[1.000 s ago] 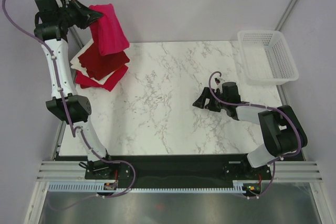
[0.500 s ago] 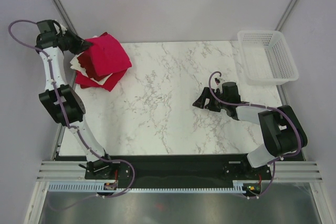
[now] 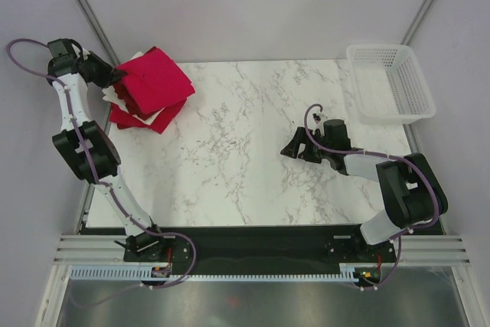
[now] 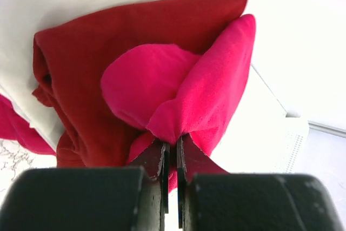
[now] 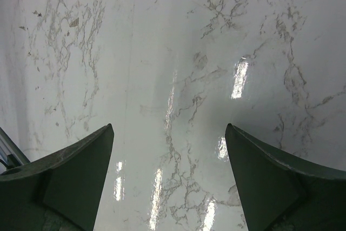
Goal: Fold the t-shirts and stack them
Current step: Neatly place the folded tshirt to the corner
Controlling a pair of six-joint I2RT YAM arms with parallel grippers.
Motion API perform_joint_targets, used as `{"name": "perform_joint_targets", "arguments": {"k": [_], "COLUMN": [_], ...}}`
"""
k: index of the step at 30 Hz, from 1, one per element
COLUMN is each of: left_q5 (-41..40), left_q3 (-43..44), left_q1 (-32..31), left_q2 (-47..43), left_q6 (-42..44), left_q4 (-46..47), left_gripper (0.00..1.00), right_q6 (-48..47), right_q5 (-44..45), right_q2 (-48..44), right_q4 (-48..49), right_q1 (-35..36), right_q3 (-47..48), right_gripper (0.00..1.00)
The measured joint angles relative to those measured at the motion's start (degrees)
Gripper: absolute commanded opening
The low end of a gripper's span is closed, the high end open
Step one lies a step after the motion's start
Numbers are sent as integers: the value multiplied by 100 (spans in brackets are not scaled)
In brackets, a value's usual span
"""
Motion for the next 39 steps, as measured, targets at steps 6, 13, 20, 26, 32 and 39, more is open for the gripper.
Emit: {"name": "perform_joint_targets", "arguments": {"k": [6, 13, 20, 26, 32, 39], "left_q5": [-343, -1069, -1091, -992, -890, -787], "left_q3": [61, -146, -304, -339, -422, -702], "left_q1": [4, 52, 138, 142, 155, 175], "left_q2": [0, 125, 671, 686, 610, 332], "left_q6": [-7, 0, 52, 92, 125, 120], "left_q4": [33, 103, 400, 479, 483, 455], "left_gripper": [2, 2, 2, 30, 55, 59], "right_q6": [0, -2, -2, 0, 0, 0], "right_q5": [-2, -15, -20, -39, -42, -39], "right_q2": [2, 9, 13, 48, 48, 48], "right_q4": [-2, -2, -2, 4, 4, 4], "right_q1": [0, 0, -2, 0, 0, 0], "right_q3": [4, 9, 13, 39, 39, 39], "right_gripper": [93, 94, 94, 94, 94, 94]}}
